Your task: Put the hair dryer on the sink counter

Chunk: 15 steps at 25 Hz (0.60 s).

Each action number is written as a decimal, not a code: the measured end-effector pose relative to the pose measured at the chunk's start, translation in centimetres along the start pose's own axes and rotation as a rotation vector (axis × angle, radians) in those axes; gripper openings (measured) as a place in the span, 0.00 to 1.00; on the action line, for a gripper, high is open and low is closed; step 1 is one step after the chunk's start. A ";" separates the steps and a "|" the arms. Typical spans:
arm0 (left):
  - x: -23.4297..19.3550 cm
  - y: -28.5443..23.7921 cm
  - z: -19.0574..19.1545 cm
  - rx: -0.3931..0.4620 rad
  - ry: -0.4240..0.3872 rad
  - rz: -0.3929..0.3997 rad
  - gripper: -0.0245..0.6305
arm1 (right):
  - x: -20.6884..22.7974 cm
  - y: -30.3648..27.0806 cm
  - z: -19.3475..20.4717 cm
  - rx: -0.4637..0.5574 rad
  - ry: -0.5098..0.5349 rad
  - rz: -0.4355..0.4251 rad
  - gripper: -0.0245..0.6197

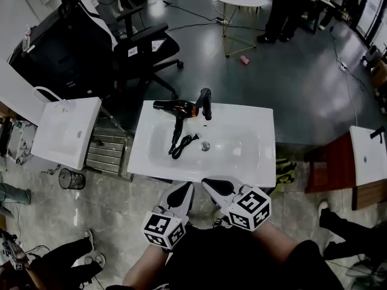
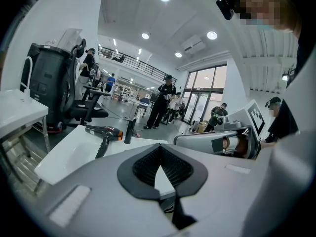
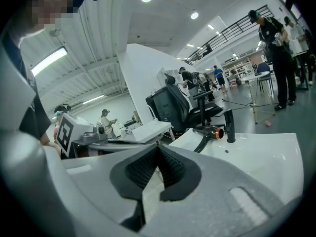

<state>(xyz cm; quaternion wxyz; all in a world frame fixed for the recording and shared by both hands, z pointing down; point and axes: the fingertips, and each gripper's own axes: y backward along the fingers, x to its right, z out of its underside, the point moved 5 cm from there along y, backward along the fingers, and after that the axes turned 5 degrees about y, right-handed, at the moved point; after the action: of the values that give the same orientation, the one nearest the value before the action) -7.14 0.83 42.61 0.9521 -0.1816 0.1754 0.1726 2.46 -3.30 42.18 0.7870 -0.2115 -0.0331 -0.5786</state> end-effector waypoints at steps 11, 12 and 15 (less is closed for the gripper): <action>-0.1 -0.3 0.4 -0.012 -0.003 0.005 0.04 | 0.1 -0.3 0.4 -0.004 -0.003 -0.007 0.04; -0.1 -0.3 0.4 -0.013 -0.003 0.006 0.04 | 0.1 -0.4 0.4 -0.004 -0.004 -0.007 0.04; -0.2 -0.3 0.3 -0.014 -0.003 0.009 0.04 | 0.3 -0.4 0.3 -0.004 -0.005 -0.004 0.04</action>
<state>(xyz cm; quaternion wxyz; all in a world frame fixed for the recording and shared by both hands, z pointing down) -7.13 0.61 43.07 0.9503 -0.1874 0.1735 0.1782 2.20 -3.56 42.67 0.7855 -0.2146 -0.0342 -0.5795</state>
